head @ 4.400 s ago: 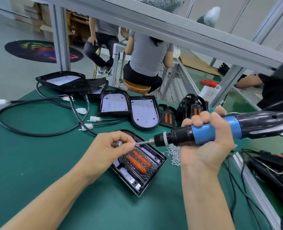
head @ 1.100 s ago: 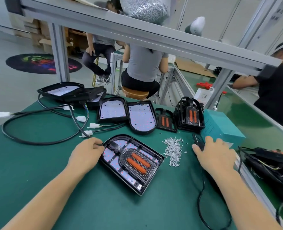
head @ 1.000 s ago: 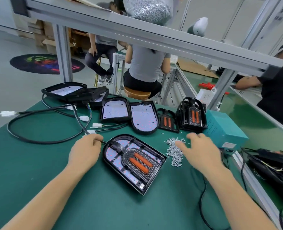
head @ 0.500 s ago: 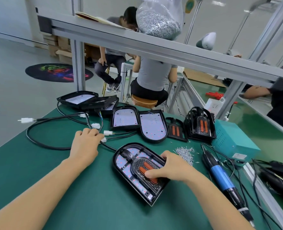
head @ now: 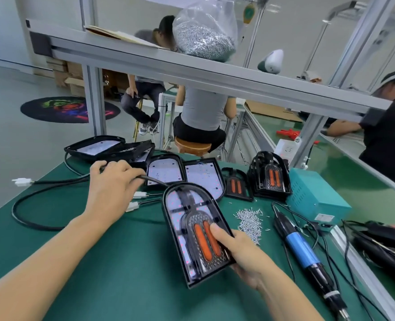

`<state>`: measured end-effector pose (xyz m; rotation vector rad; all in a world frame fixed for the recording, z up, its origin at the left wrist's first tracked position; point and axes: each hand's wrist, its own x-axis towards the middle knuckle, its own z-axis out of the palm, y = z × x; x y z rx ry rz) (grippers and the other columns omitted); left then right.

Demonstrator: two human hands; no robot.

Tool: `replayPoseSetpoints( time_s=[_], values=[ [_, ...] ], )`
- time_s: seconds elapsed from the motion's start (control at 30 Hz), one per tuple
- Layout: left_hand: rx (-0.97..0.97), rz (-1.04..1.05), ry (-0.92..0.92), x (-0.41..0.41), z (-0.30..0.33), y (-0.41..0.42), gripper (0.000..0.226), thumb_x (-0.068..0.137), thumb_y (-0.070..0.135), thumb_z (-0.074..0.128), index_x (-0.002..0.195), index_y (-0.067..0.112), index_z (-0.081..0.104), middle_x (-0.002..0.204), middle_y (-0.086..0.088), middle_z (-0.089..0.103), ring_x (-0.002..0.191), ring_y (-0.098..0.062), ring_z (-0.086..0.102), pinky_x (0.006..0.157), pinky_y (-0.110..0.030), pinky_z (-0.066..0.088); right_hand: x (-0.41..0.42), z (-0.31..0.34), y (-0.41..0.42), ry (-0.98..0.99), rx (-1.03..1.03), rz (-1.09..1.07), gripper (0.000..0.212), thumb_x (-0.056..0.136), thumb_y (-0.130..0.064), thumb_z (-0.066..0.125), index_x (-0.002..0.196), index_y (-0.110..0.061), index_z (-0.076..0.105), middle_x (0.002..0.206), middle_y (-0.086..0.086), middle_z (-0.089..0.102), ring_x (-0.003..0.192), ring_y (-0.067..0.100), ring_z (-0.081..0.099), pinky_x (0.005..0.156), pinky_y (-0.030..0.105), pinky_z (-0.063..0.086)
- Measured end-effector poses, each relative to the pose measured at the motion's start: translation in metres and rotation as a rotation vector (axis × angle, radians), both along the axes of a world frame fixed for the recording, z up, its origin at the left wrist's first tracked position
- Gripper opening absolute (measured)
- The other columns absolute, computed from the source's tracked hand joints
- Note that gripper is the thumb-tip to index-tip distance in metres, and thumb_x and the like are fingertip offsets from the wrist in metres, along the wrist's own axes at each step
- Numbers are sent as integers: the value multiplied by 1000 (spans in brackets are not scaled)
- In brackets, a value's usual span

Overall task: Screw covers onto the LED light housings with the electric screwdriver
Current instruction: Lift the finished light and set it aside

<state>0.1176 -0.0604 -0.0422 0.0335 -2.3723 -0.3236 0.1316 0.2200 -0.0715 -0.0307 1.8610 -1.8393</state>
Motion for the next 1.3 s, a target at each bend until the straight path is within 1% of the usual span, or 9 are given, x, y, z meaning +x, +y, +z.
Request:
replayPoseSetpoints(
  time_s=[0.1, 0.23, 0.37, 0.5, 0.7, 0.9, 1.03, 1.2, 1.3],
  values=[
    [123, -96, 24, 1, 16, 13, 15, 85, 14, 69, 98, 16, 75, 73, -1, 54, 71, -27, 53, 82, -36, 32, 0, 6, -5, -38, -121, -84, 67, 61, -48, 77, 107, 0, 71, 97, 15, 75, 74, 19, 71, 67, 26, 56],
    [316, -230, 5, 7, 26, 32, 15, 87, 10, 65, 99, 16, 73, 68, -2, 50, 65, -26, 50, 62, -38, 44, -6, 21, -10, -41, -210, -195, 52, 62, -45, 75, 98, -8, 75, 94, 10, 76, 74, 15, 72, 68, 27, 55],
    [496, -324, -7, 12, 22, 52, 11, 90, 13, 62, 93, 16, 72, 72, -1, 57, 70, -19, 54, 67, -35, 45, -16, 32, -11, -70, -291, -289, 36, 65, -39, 74, 86, -10, 77, 92, 9, 77, 72, 14, 72, 74, 30, 51],
    [542, -343, 23, 12, 24, 61, 14, 91, 14, 61, 99, 18, 72, 78, 8, 64, 76, -11, 56, 73, -31, 45, -19, 34, -12, -103, -349, -342, 34, 75, -32, 73, 99, -8, 75, 97, 9, 76, 78, 16, 73, 82, 31, 53],
    [584, -374, 27, 13, 22, 64, 17, 90, 18, 63, 104, 23, 72, 89, 10, 70, 86, -16, 63, 82, -40, 51, -18, 31, -9, -159, -361, -342, 26, 87, -31, 69, 97, -8, 73, 93, 11, 76, 73, 20, 73, 68, 39, 60],
    [573, -316, -35, 14, 14, 56, 20, 91, 18, 62, 109, 18, 69, 92, 3, 67, 87, -20, 60, 82, -35, 47, -21, 33, -10, -25, -243, -373, 24, 87, -30, 70, 98, -8, 72, 82, 5, 76, 64, 11, 71, 56, 27, 59],
    [280, -283, -130, 26, 4, 40, 39, 91, 16, 57, 130, 14, 55, 118, -3, 57, 108, -22, 50, 93, -37, 40, -22, 34, -8, 45, -192, -364, 26, 88, -26, 71, 103, -5, 71, 84, 8, 77, 66, 16, 72, 53, 23, 54],
    [-367, -695, -333, 65, -14, 13, 60, 56, 0, 26, 88, 30, 66, 99, 18, 62, 105, -12, 48, 90, -33, 34, -24, 33, -5, 104, -93, -374, 18, 87, -29, 73, 89, -11, 73, 83, 6, 77, 66, 15, 73, 56, 24, 54],
    [-374, -718, -555, 80, -32, -2, 62, 48, -6, 40, 88, 34, 68, 107, 19, 62, 109, -5, 49, 96, -25, 31, -26, 32, -4, 137, -43, -373, 20, 87, -32, 73, 90, -13, 73, 86, 3, 77, 80, 18, 73, 80, 34, 54]
  ],
)
